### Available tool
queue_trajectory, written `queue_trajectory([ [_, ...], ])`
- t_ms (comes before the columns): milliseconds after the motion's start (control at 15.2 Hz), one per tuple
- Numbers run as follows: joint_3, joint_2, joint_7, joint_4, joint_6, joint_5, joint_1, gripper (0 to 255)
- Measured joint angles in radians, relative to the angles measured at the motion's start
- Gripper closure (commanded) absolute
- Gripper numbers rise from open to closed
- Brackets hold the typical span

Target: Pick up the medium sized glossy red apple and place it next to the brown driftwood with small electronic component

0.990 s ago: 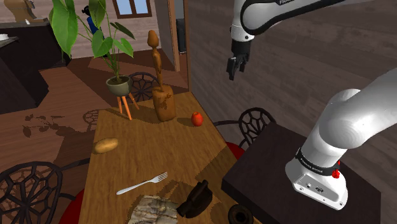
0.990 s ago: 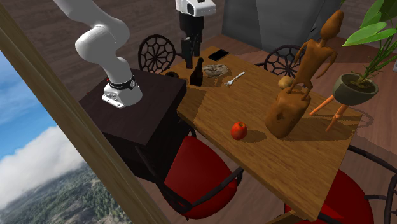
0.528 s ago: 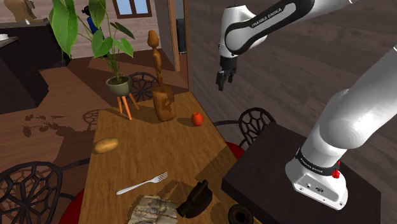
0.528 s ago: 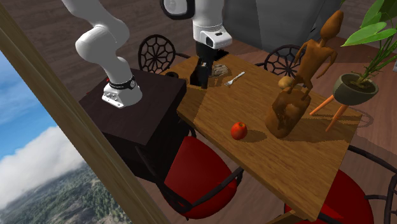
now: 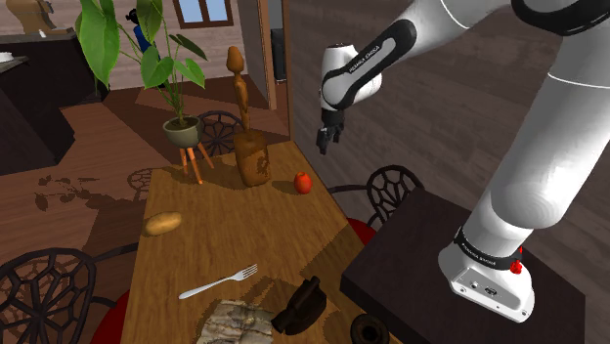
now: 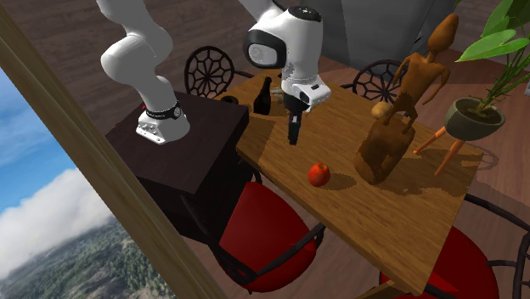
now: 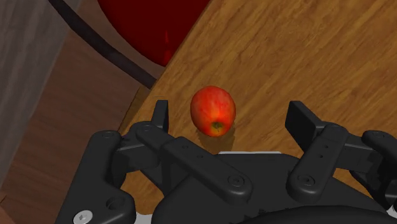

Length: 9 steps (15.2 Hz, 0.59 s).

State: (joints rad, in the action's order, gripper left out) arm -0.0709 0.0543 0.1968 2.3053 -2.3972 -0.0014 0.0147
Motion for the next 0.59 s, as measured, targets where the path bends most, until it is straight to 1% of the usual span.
queue_trajectory([
  [198,0.011,0.123,0.026,-0.073,-0.047,0.032,0.004,0],
  [396,0.023,0.237,0.064,-0.128,-0.104,0.062,-0.005,0],
  [594,0.037,0.360,0.101,-0.231,-0.119,0.086,-0.020,0],
])
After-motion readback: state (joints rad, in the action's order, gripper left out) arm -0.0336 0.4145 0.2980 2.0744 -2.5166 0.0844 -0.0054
